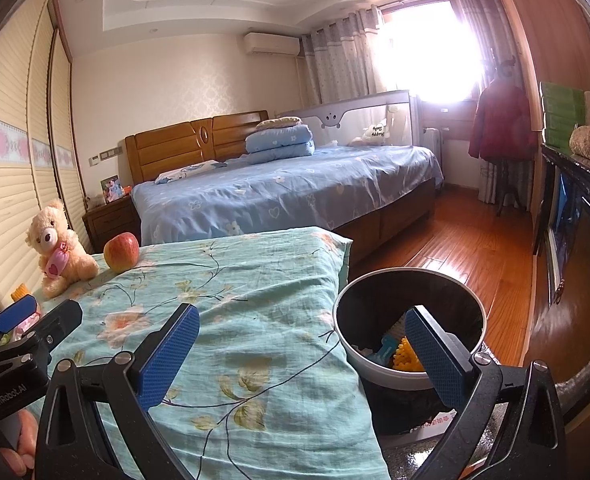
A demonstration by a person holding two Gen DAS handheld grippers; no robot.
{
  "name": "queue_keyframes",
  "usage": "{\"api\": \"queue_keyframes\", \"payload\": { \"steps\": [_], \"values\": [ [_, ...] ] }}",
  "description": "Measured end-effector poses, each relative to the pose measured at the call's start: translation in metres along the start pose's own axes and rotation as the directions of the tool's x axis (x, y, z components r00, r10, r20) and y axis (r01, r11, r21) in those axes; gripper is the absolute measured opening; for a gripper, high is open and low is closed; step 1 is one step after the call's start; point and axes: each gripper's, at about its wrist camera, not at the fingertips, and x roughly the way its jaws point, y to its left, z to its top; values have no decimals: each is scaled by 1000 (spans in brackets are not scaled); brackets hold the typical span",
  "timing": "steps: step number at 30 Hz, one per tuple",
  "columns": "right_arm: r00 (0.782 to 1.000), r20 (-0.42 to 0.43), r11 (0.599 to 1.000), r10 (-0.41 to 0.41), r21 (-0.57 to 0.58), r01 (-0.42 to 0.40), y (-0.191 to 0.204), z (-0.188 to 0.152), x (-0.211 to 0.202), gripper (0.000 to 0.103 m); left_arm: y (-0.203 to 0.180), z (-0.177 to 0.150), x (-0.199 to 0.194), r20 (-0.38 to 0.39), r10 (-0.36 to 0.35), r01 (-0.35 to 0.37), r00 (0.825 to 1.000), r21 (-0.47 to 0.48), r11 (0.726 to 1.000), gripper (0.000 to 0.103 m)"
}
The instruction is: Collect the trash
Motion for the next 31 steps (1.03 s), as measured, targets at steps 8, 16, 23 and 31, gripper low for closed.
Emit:
{"api": "queue_keyframes", "payload": {
  "steps": [8, 16, 23, 31],
  "values": [
    [1000, -4, 1000, 2, -1, -2, 2, -2, 0, 103, 0, 0, 1, -1, -1, 1, 1000, 0, 1000, 103],
    [1000, -8, 1000, 3, 0, -3, 2, -2, 1, 103, 0, -2, 3, -5, -2, 2, 1000, 1, 1000, 103],
    [1000, -25, 1000, 7, -2, -7, 5, -6, 7, 103, 3, -3, 8, -14, -2, 2, 1000, 0, 1000, 103],
    [999, -50, 1000, 16, -4, -16, 7, -3, 14, 103, 16, -6, 18, -42, -4, 3, 999, -21, 1000, 103]
  ]
}}
